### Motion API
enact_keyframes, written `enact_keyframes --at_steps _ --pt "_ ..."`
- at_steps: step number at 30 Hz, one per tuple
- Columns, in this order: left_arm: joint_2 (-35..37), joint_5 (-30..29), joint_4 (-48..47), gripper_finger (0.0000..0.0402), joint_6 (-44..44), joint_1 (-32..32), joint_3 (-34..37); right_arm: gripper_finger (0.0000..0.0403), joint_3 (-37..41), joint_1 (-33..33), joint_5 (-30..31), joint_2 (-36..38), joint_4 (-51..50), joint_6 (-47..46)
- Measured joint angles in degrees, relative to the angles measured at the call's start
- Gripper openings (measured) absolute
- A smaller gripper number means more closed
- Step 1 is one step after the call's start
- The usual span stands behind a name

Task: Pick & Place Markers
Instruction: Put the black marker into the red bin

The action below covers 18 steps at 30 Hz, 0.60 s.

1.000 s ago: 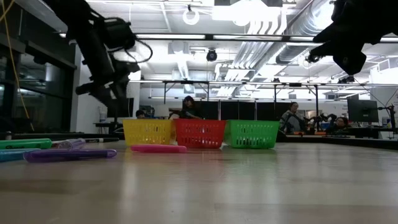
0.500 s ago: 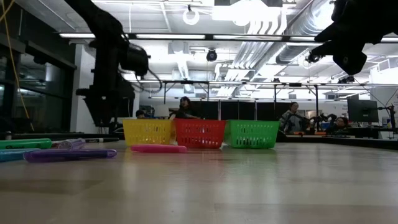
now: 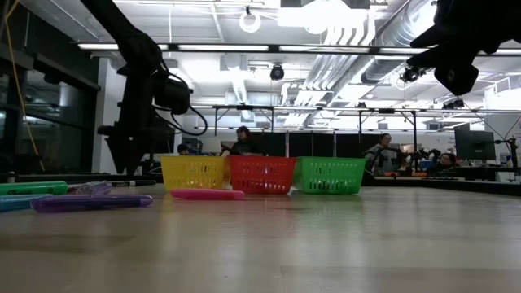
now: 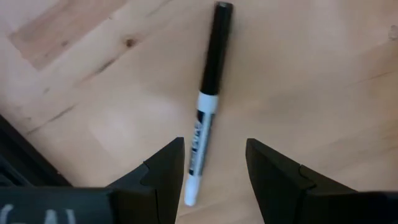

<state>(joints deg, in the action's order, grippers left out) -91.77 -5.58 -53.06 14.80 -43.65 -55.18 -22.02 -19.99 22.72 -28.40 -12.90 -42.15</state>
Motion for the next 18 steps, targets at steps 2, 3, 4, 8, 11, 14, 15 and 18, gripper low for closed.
enact_keyframes --at_steps 2,3,4,8,11,14,15,18 --pt "0.0 0.0 0.2 0.0167 -1.0 -1.2 0.0 0.0113 0.0 0.0 -0.1 0.0 0.2 0.0" --pt "0.0 0.2 0.4 0.0167 -1.2 -1.8 0.0 0.0113 0.0 0.0 -0.3 0.0 0.3 0.0" --pt "0.0 0.6 0.7 0.0167 -1.6 -2.3 0.0 0.0113 0.0 0.0 -0.4 0.0 0.3 0.0" --pt "0.0 3.1 1.1 0.0167 -4.3 -3.4 0.0 0.0113 0.0 0.0 -0.7 0.0 0.3 0.1" --pt "0.0 3.7 1.1 0.0166 -6.8 -3.2 0.0 0.0113 0.0 0.0 -0.7 0.0 0.3 0.0" --pt "-0.2 2.2 1.0 0.0166 -7.5 -3.2 0.0 0.0113 0.0 0.0 -0.7 0.0 0.3 -0.2" --pt "-0.7 2.0 1.3 0.0166 -7.5 -3.2 0.0 0.0113 0.0 0.0 -0.7 0.0 0.3 -0.4" --pt "-2.6 2.5 1.7 0.0166 -7.5 -3.3 0.0 0.0113 0.0 0.0 -0.7 0.0 0.3 -0.8"
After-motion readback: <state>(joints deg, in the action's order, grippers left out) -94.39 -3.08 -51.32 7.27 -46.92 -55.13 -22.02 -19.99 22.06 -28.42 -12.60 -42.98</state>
